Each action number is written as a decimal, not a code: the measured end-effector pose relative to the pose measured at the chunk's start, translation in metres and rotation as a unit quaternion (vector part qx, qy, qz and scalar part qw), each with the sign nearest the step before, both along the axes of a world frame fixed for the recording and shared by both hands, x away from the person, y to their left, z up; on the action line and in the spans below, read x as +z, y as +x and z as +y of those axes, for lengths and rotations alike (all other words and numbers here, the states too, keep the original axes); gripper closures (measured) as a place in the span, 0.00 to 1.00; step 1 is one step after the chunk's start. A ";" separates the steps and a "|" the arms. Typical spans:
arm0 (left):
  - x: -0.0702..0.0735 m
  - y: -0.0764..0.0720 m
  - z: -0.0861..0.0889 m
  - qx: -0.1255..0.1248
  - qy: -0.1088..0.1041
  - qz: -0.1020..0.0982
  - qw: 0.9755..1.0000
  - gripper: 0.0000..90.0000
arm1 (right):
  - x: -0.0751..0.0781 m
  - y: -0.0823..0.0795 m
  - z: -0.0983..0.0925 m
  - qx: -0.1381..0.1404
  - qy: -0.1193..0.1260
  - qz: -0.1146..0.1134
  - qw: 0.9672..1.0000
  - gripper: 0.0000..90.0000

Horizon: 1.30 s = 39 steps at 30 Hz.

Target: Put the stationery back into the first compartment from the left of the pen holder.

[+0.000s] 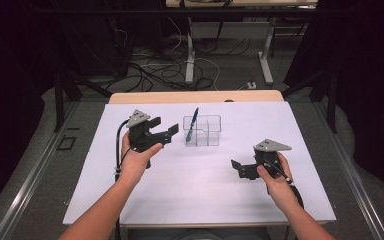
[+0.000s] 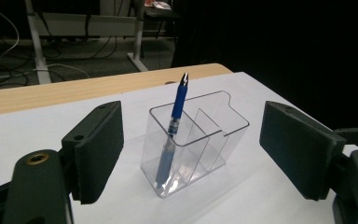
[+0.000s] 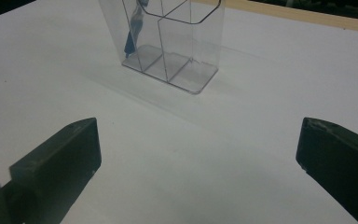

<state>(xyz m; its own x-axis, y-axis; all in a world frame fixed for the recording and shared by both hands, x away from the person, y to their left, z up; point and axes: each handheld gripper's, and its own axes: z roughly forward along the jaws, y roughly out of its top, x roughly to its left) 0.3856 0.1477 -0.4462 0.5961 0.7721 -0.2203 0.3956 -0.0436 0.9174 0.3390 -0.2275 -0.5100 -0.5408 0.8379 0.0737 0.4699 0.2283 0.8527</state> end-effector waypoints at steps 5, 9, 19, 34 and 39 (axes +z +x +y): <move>0.001 -0.010 0.020 0.022 -0.026 0.013 0.999 0.24 | -0.001 0.001 0.000 -0.004 0.006 -0.006 1.000 0.00; -0.001 -0.017 0.035 0.043 -0.040 0.010 0.998 0.18 | 0.000 0.001 -0.001 -0.006 0.007 -0.004 1.000 0.00; -0.013 -0.032 0.068 0.078 -0.028 0.011 0.997 0.01 | 0.000 0.001 -0.002 -0.010 0.010 -0.002 1.000 0.00; -0.037 -0.055 0.095 0.084 0.014 0.006 0.996 0.00 | 0.000 0.002 -0.005 -0.018 0.009 -0.003 1.000 0.00; -0.047 -0.060 0.103 0.089 0.019 0.007 0.996 0.00 | 0.000 0.003 -0.006 -0.019 0.009 -0.004 1.000 0.00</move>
